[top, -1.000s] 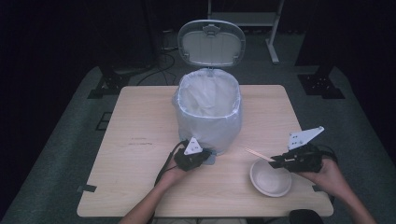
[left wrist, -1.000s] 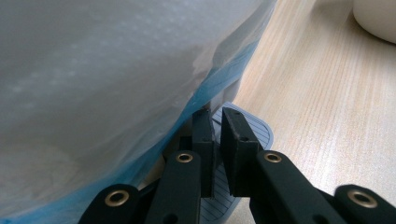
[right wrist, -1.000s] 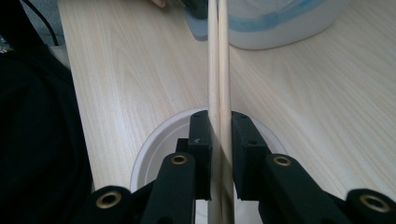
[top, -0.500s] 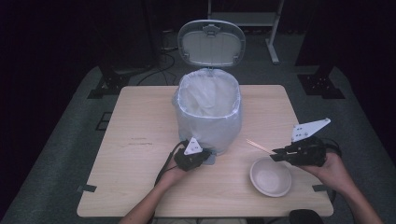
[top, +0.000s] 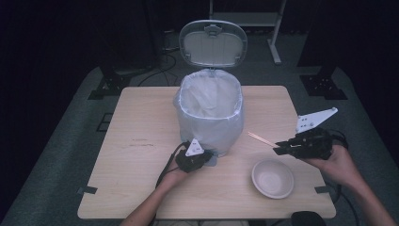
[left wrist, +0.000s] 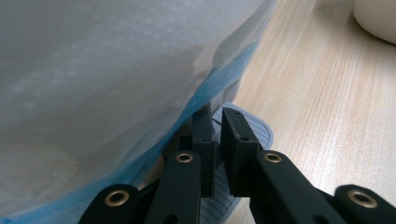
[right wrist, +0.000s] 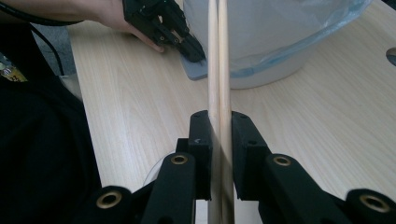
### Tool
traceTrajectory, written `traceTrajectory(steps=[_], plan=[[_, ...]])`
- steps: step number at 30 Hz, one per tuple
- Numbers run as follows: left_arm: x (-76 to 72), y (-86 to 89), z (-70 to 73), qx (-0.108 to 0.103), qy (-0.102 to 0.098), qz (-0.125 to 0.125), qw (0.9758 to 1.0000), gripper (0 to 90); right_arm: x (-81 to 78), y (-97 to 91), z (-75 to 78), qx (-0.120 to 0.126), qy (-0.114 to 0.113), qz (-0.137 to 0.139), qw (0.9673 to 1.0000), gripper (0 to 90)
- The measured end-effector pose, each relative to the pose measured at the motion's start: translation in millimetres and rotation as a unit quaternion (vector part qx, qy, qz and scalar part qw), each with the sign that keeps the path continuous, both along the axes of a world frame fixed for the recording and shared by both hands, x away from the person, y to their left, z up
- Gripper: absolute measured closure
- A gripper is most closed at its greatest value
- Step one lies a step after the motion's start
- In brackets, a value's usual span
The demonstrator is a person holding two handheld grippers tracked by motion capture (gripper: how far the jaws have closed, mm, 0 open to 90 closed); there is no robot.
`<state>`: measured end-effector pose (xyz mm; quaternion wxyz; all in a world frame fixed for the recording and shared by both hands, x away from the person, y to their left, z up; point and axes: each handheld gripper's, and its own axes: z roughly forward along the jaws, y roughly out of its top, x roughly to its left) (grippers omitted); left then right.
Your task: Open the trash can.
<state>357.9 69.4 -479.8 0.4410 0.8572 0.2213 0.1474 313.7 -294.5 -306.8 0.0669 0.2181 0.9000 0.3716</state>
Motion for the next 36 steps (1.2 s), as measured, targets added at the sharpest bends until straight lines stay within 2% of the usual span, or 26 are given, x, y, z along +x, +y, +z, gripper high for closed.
traceTrajectory(steps=[13, 20, 27, 33, 36], plan=[[0.0, 0.0, 0.0, 0.0, 0.0, 0.0, 1.0, 84.2, 8.5, 4.2, 27.9, 0.007, -0.005, -0.004, 1.0, 79.2], [0.1, 0.2, 0.2, 0.001, 0.001, -0.001, 1.0, 84.1, 9.7, 1.8, 36.9, 0.01, -0.005, -0.009, 0.9999, 79.2], [0.0, 0.1, 0.2, 0.001, 0.0, 0.0, 1.0, 84.1, 15.7, 4.1, 53.0, 0.004, -0.003, -0.01, 0.9999, 79.2], [0.1, 0.2, 0.2, 0.001, 0.0, 0.0, 1.0, 83.9, 19.3, 14.3, 70.0, -0.008, -0.019, -0.002, 0.9998, 79.2], [0.1, 0.2, 0.2, 0.001, 0.0, 0.0, 1.0, 83.9, 20.5, 17.7, 73.8, -0.01, -0.021, 0.0, 0.9997, 79.2]])
